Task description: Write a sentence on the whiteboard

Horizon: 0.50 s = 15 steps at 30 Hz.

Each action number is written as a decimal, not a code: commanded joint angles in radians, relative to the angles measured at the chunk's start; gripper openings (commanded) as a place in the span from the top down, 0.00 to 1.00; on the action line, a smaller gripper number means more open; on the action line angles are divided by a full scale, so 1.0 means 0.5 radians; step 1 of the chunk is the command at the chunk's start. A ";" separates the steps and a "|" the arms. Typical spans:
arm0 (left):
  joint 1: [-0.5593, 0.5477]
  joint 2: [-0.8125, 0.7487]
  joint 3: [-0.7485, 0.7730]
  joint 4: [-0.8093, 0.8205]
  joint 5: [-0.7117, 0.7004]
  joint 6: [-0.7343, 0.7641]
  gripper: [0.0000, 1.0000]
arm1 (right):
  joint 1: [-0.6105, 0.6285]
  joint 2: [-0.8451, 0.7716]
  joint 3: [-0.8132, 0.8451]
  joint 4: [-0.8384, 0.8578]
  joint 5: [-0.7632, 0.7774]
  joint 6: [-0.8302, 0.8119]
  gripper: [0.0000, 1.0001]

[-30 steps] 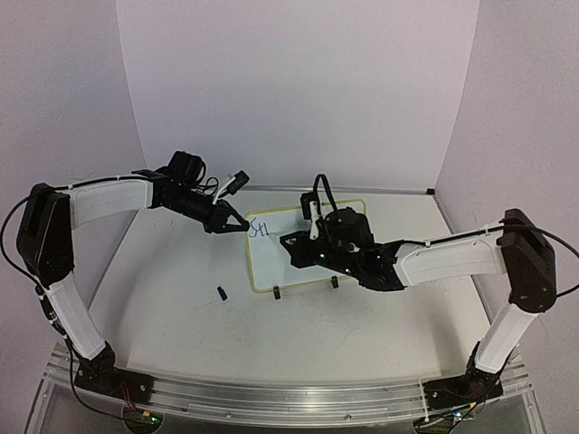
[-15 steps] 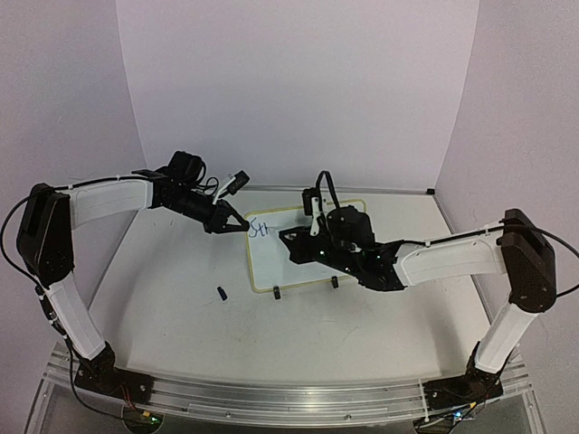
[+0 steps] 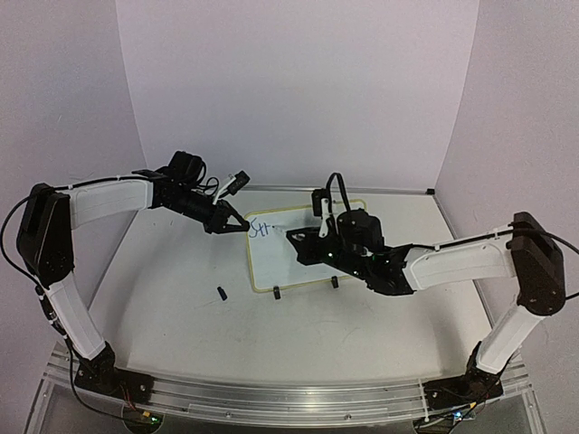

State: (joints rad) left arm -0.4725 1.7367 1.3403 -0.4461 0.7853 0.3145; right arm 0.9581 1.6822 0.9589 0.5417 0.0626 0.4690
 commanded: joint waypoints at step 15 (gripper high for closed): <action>-0.032 -0.009 0.028 -0.091 -0.129 0.065 1.00 | -0.028 -0.007 0.047 0.029 0.047 0.049 1.00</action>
State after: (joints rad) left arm -0.4732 1.7367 1.3403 -0.4465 0.7841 0.3149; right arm 0.9532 1.6642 0.9462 0.5553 0.0643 0.4796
